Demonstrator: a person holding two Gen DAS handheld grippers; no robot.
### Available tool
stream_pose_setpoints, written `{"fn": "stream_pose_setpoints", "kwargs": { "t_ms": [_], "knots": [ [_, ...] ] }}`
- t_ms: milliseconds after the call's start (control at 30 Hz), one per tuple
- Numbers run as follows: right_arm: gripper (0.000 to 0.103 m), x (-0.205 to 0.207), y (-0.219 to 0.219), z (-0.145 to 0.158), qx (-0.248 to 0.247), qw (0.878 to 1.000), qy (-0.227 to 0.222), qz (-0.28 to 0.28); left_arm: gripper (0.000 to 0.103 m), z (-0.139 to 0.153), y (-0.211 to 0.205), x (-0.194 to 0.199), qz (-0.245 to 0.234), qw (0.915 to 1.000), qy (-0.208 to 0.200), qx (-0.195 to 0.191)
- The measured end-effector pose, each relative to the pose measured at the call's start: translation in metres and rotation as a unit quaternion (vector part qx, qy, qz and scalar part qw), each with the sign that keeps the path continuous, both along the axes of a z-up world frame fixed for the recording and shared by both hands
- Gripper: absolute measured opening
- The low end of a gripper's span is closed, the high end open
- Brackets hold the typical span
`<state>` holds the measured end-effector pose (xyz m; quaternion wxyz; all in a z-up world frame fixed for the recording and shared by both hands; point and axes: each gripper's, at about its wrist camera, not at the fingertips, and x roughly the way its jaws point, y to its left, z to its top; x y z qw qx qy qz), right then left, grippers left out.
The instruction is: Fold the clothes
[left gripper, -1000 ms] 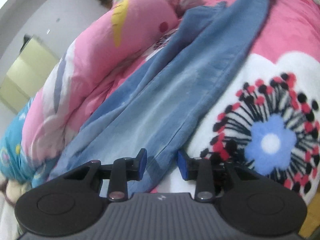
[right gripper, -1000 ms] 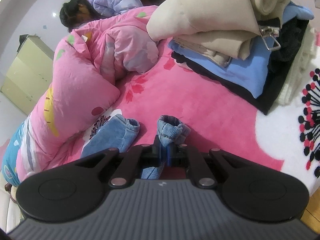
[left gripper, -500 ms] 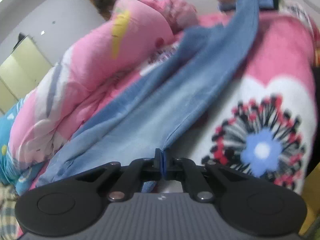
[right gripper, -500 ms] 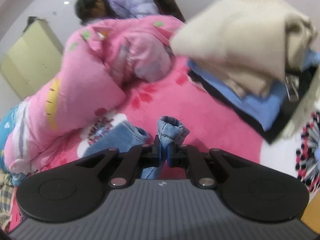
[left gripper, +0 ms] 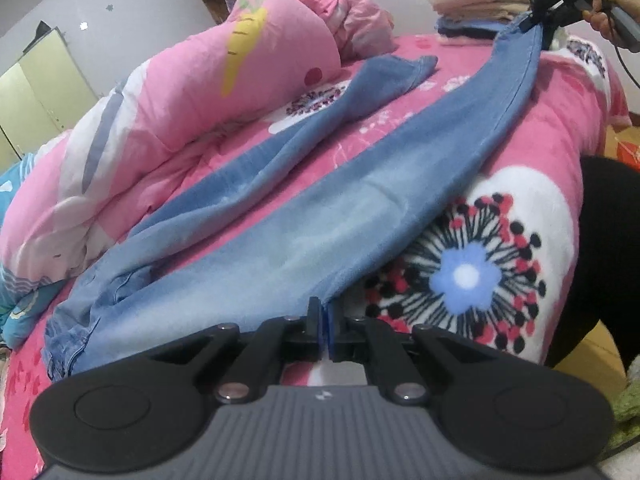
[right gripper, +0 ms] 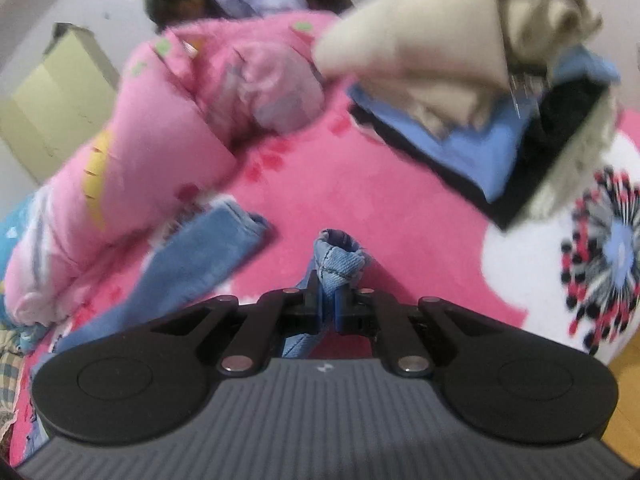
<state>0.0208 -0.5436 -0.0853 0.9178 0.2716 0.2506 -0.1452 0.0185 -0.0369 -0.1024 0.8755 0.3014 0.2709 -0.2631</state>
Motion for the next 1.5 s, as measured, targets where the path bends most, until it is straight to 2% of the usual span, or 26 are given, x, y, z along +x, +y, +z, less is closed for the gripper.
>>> {"fn": "stream_pose_setpoints", "kwargs": {
  "t_ms": [33, 133, 200, 233, 300, 333, 400, 467, 500, 567, 700, 800, 867, 933, 1000, 1067, 1167, 1233, 1300, 1333, 1367, 1400, 1433, 1500],
  "knots": [
    [0.004, -0.001, 0.003, 0.0, -0.013, 1.0, 0.002, 0.003, 0.009, -0.001, 0.002, 0.0, 0.002, 0.9999, 0.007, -0.008],
    [0.005, -0.001, -0.003, -0.026, -0.008, 0.999, 0.046, -0.002, 0.018, -0.011, 0.005, 0.0, 0.01, 0.999, 0.034, -0.027],
    [0.008, -0.006, -0.011, -0.056, 0.027, 0.996, 0.089, -0.011, 0.019, -0.015, 0.006, -0.004, 0.016, 0.9988, 0.034, -0.032],
    [0.009, -0.012, -0.014, -0.065, 0.045, 0.995, 0.085, -0.013, 0.023, -0.014, 0.007, -0.005, 0.02, 0.9985, 0.035, -0.035],
    [0.012, -0.024, -0.022, -0.064, 0.07, 0.995, 0.064, -0.016, 0.034, -0.008, 0.012, -0.005, 0.028, 0.9967, 0.052, -0.055],
    [0.02, -0.027, -0.024, -0.06, 0.07, 0.995, 0.062, -0.022, 0.042, -0.005, 0.014, -0.005, 0.032, 0.9955, 0.061, -0.065],
    [0.031, -0.032, -0.028, -0.047, 0.046, 0.996, 0.067, -0.037, 0.044, 0.001, 0.017, -0.006, 0.038, 0.9933, 0.072, -0.082],
    [0.036, -0.036, -0.035, -0.033, 0.026, 0.997, 0.056, -0.048, 0.047, 0.008, 0.018, -0.008, 0.04, 0.9917, 0.075, -0.096],
    [0.043, -0.034, -0.039, -0.032, 0.03, 0.997, 0.046, -0.046, 0.048, 0.012, 0.017, -0.008, 0.041, 0.9909, 0.073, -0.105],
    [0.046, -0.025, -0.045, -0.027, 0.037, 0.998, 0.037, -0.033, 0.052, 0.016, 0.01, -0.005, 0.038, 0.9888, 0.072, -0.125],
    [0.053, 0.025, -0.035, -0.028, 0.015, 0.998, 0.047, 0.025, 0.052, 0.015, -0.016, 0.012, 0.037, 0.9831, 0.092, -0.154],
    [0.053, 0.057, -0.032, -0.044, 0.015, 0.996, 0.077, 0.048, 0.052, 0.007, -0.037, 0.025, 0.035, 0.9784, 0.112, -0.17],
    [0.046, 0.073, -0.033, -0.059, 0.022, 0.993, 0.095, 0.06, 0.052, -0.001, -0.047, 0.032, 0.038, 0.9759, 0.123, -0.176],
    [0.023, 0.074, -0.025, -0.061, 0.002, 0.993, 0.09, 0.073, 0.052, -0.009, -0.054, 0.038, 0.046, 0.9741, 0.129, -0.18],
    [0.008, 0.074, -0.017, -0.058, -0.02, 0.993, 0.083, 0.077, 0.053, -0.013, -0.056, 0.041, 0.054, 0.9713, 0.134, -0.189],
    [0.007, 0.073, -0.009, -0.05, -0.048, 0.994, 0.07, 0.073, 0.053, -0.015, -0.057, 0.044, 0.06, 0.9684, 0.138, -0.199],
    [0.007, 0.076, 0.007, -0.039, -0.122, 0.988, 0.053, 0.077, 0.053, -0.016, -0.059, 0.049, 0.061, 0.9666, 0.142, -0.205],
    [0.007, 0.084, 0.015, -0.043, -0.159, 0.983, 0.057, 0.078, 0.053, -0.018, -0.063, 0.053, 0.061, 0.9665, 0.143, -0.204],
    [0.008, 0.097, 0.017, -0.061, -0.184, 0.976, 0.084, 0.079, 0.053, -0.02, -0.065, 0.054, 0.061, 0.9664, 0.141, -0.206],
    [0.013, 0.103, 0.018, -0.071, -0.198, 0.972, 0.095, 0.079, 0.053, -0.021, -0.064, 0.054, 0.062, 0.9656, 0.14, -0.21],
    [0.014, 0.108, 0.019, -0.078, -0.211, 0.969, 0.105, 0.078, 0.053, -0.02, -0.061, 0.053, 0.065, 0.9636, 0.142, -0.217],
    [0.018, 0.106, 0.021, -0.075, -0.221, 0.968, 0.1, 0.071, 0.053, -0.019, -0.058, 0.052, 0.069, 0.9611, 0.144, -0.226],
    [0.03, 0.103, 0.022, -0.068, -0.224, 0.968, 0.099, 0.059, 0.053, -0.017, -0.052, 0.05, 0.074, 0.9586, 0.145, -0.234],
    [0.039, 0.091, 0.023, -0.051, -0.221, 0.971, 0.084, 0.034, 0.053, -0.01, -0.034, 0.041, 0.087, 0.9535, 0.142, -0.251]
  ]
}}
